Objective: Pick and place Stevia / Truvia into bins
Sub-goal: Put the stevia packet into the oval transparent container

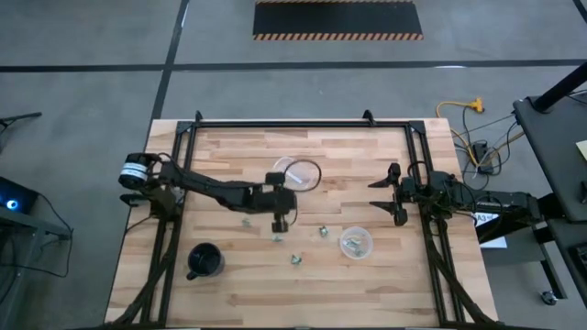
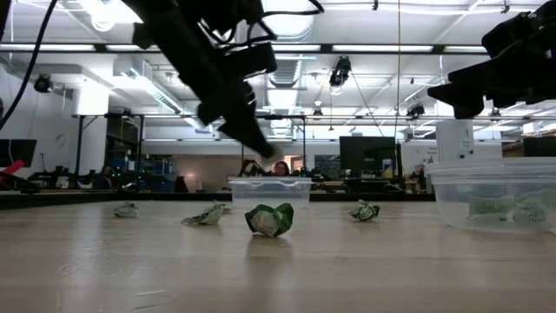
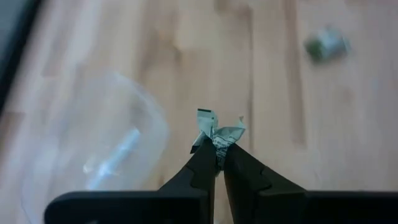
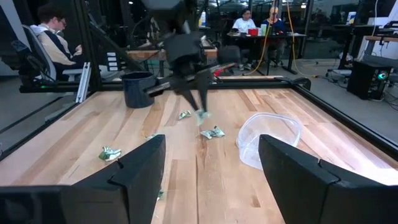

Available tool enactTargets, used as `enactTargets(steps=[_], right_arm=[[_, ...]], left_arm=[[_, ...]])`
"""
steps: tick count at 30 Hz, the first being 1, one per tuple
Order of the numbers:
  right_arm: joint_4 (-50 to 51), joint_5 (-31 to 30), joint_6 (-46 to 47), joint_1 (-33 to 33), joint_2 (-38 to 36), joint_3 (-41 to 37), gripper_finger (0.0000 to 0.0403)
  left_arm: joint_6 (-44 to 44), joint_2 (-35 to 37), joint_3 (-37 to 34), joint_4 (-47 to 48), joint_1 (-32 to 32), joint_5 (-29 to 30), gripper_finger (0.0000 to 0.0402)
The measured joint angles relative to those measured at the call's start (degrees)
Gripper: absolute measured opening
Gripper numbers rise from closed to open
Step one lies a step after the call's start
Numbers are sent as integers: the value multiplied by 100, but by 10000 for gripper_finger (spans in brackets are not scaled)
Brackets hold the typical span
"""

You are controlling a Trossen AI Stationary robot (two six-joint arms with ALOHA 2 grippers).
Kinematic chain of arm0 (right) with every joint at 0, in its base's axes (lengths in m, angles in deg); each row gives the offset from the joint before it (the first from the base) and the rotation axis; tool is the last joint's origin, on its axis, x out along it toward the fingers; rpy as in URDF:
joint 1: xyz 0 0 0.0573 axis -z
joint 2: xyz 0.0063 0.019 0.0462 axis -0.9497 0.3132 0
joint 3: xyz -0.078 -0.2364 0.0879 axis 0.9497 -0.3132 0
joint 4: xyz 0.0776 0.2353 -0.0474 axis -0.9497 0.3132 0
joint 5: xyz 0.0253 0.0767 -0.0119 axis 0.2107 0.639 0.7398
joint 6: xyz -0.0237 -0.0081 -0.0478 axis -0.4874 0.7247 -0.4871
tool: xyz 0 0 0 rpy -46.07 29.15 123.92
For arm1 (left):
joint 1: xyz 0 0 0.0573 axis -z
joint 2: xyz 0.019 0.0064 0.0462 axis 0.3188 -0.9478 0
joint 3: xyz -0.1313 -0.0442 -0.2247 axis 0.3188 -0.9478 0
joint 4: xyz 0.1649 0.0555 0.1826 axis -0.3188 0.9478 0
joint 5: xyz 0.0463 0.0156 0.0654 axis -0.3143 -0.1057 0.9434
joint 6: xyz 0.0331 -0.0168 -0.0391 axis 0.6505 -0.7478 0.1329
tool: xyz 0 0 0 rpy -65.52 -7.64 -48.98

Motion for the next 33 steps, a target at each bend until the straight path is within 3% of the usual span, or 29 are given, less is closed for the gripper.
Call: enactTargets(steps=[12,18,33], right_arm=[[0,0,-2,1,0,0,251],[0,2,-1,1,0,0,247],[0,2,-1,0,0,0,247]], left_arm=[[-117,65,-75,-1193,-870,5,7],[-454,86,-644,-2425,-1120,0,8],[-961,130,-1837,-4329,-1271,-147,8]])
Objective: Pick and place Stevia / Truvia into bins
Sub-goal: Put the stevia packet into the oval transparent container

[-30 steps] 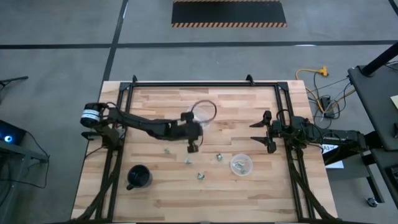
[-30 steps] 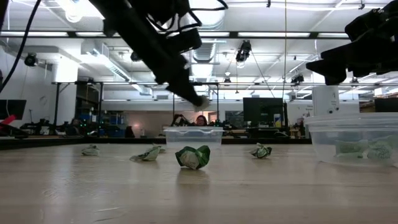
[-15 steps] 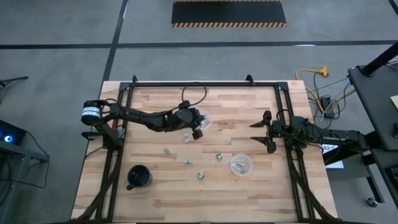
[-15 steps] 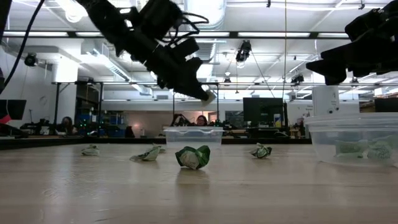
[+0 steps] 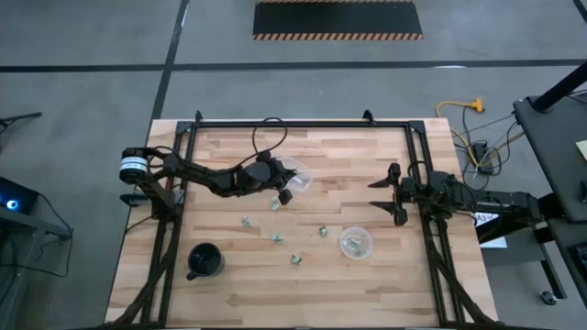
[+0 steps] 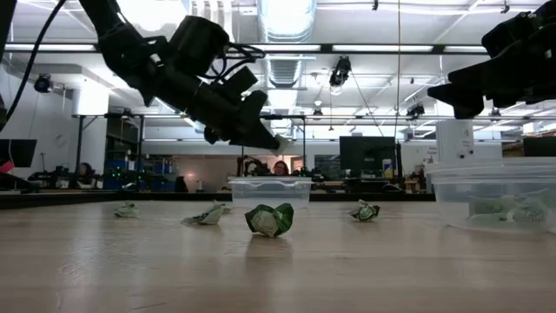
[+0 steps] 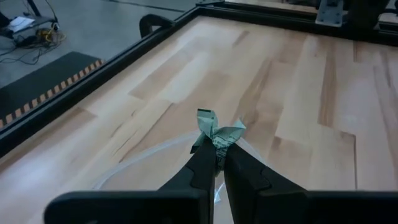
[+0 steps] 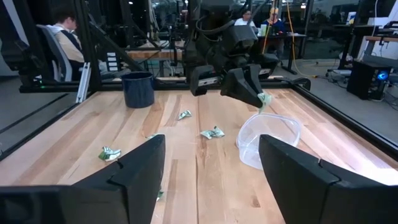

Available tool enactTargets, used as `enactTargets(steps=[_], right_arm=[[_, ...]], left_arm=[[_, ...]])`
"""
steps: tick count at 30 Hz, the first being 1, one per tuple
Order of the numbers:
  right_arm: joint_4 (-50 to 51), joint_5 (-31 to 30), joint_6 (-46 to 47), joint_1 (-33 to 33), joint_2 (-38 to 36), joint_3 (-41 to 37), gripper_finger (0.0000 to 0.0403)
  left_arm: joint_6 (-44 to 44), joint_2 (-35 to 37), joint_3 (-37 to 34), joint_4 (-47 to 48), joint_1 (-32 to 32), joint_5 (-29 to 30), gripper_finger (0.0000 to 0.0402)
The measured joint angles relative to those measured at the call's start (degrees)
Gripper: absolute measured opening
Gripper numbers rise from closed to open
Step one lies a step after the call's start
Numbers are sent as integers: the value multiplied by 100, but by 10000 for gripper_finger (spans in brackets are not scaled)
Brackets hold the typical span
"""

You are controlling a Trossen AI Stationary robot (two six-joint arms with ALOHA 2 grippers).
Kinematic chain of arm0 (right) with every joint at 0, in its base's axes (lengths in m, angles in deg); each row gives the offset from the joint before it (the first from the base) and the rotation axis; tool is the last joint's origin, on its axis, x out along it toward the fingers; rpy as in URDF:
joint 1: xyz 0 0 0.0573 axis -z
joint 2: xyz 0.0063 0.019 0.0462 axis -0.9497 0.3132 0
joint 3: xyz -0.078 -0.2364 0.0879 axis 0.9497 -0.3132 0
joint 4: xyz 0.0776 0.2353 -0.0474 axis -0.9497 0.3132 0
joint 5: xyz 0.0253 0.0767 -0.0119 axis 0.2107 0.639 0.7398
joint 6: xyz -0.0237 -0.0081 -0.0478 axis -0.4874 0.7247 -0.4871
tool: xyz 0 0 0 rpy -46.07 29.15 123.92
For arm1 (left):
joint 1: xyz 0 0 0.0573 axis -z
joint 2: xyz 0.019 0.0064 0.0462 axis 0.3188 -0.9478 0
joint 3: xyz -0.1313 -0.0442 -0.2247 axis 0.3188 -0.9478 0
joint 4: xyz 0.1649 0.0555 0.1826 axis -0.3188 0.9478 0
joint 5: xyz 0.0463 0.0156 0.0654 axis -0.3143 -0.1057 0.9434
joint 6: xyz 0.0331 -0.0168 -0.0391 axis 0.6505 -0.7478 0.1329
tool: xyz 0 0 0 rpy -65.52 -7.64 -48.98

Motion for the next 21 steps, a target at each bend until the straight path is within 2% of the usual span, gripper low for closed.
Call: enactTargets(steps=[21], right_arm=[[0,0,1,0,0,0,251]], left_arm=[[-16,42,-98,-48,-31,-9,8]])
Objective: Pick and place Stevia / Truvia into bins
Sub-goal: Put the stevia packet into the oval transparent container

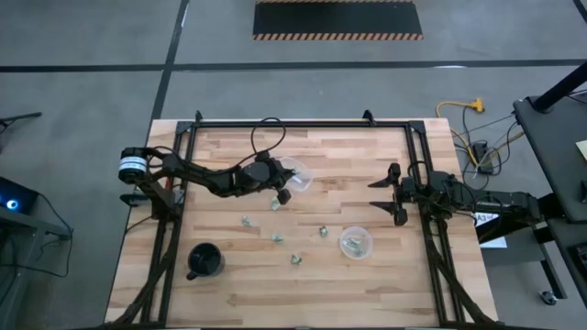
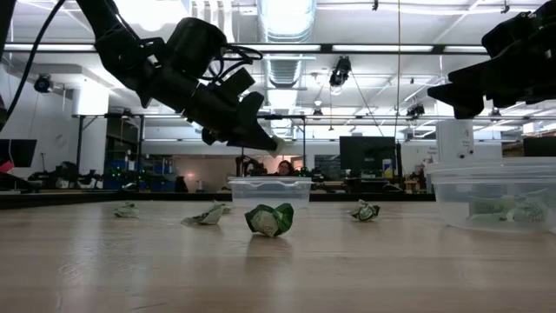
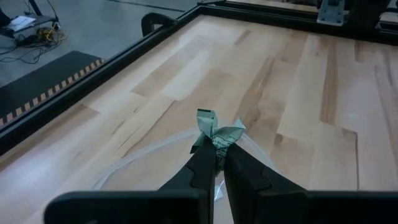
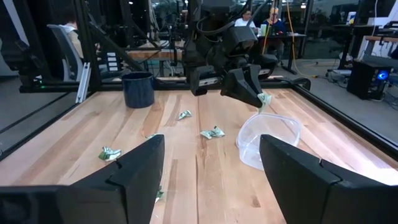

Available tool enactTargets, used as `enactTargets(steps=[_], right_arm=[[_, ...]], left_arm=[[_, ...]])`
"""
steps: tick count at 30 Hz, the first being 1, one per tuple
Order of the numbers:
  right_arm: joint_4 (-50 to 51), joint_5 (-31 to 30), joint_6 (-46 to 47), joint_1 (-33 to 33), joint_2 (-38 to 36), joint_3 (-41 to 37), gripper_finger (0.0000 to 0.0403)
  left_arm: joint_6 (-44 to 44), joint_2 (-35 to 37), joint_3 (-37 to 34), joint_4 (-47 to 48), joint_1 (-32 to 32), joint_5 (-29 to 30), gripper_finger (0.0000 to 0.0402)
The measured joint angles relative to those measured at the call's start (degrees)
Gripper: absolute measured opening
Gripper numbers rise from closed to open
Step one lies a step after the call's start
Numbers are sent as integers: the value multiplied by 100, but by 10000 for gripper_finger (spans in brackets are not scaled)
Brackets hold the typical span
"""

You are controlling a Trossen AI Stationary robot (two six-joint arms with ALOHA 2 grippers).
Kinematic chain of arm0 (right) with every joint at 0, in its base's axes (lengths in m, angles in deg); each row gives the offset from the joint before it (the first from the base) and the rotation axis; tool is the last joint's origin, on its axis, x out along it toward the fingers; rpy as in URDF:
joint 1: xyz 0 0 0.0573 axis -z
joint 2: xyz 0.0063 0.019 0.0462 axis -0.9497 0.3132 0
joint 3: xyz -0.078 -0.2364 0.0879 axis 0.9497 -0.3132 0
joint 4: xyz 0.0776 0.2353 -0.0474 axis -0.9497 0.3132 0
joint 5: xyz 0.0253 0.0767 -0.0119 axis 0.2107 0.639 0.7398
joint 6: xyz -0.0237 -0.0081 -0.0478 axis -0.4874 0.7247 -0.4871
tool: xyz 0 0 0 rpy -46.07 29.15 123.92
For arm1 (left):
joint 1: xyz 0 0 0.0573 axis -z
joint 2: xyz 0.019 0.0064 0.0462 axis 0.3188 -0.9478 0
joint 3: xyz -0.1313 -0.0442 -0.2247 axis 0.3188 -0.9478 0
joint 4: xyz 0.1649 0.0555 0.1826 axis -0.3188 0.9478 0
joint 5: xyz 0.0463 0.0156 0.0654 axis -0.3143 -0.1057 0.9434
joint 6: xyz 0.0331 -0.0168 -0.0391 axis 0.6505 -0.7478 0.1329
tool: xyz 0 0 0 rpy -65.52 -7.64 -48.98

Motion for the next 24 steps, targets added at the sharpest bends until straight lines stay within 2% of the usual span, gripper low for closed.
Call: enactTargets(steps=[4,8,24], right_arm=[[1,0,0,0,0,0,255],[0,0,0,0,0,0,255],[2,0,0,0,0,0,256]], left_arm=[[-84,0,-4,6,0,0,13],[-71,0,-19,80,1,0,33],[-71,0,-55,372,17,0,162]])
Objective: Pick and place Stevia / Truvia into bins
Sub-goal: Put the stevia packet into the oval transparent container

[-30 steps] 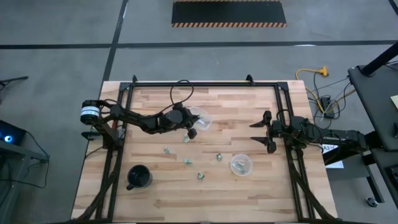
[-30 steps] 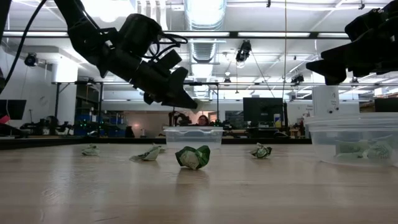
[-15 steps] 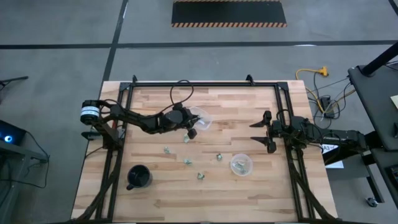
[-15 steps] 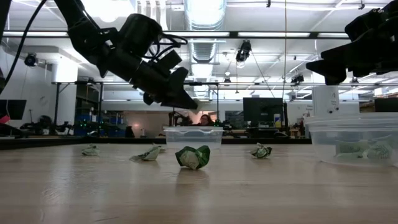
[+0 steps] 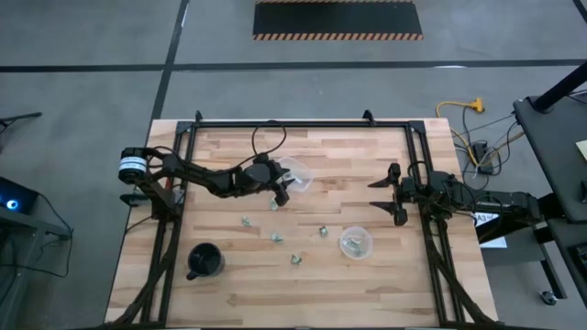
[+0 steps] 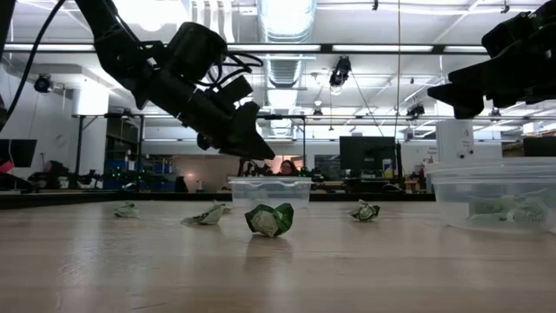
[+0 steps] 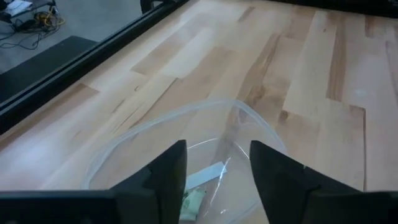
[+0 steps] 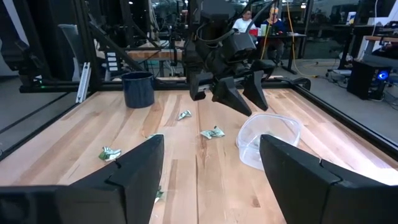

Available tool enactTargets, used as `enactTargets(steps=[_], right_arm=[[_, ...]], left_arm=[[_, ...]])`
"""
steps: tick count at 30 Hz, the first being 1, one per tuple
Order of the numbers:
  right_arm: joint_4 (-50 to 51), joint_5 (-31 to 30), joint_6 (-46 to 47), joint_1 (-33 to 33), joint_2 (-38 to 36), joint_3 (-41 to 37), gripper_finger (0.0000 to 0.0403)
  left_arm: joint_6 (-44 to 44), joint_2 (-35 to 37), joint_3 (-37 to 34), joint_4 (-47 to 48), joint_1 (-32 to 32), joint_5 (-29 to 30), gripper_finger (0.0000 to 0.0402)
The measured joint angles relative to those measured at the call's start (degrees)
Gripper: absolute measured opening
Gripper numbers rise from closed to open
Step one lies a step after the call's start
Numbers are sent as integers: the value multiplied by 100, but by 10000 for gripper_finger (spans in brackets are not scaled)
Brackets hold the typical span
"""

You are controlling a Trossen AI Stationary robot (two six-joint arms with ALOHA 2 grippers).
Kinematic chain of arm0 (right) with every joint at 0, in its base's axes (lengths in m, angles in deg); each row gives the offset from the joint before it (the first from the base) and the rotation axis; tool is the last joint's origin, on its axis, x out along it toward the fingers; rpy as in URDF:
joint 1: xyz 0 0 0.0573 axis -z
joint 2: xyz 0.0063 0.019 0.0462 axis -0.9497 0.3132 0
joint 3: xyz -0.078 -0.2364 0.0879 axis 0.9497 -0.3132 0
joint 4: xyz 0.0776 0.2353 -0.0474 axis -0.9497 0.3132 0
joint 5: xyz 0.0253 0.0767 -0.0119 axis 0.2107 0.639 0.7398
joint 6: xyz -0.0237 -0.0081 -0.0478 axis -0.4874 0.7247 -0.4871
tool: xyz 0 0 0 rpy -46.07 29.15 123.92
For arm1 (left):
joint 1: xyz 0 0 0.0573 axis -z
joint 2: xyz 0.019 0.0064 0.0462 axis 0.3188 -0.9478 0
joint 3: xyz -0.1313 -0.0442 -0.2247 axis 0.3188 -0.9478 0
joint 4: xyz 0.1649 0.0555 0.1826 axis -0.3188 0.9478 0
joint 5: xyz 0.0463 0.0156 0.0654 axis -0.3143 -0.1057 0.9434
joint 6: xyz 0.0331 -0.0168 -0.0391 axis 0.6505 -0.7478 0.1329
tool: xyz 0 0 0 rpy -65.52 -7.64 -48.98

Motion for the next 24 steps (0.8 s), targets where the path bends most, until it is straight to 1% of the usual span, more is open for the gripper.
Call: enactTargets(steps=[6,9,12,16,18,21,24], right_arm=[[-2,0,0,0,0,0,252],[0,0,0,0,0,0,250],[-2,0,0,0,0,0,249],[1,0,0,2,0,0,252],[-1,-2,-2,2,0,0,254],[0,-3,-1,0,-1,0,256],[-1,-2,0,0,0,0,255]], left_arm=[[-2,7,0,13,-2,0,197],[-3,42,-2,33,-2,-2,208],[-3,213,-2,266,6,-84,212],[22,651,-2,956,11,-425,213],[17,973,-2,1480,13,-676,213],[-2,1452,-2,2333,25,-1224,213],[-11,1888,-21,2981,33,-1610,213]])
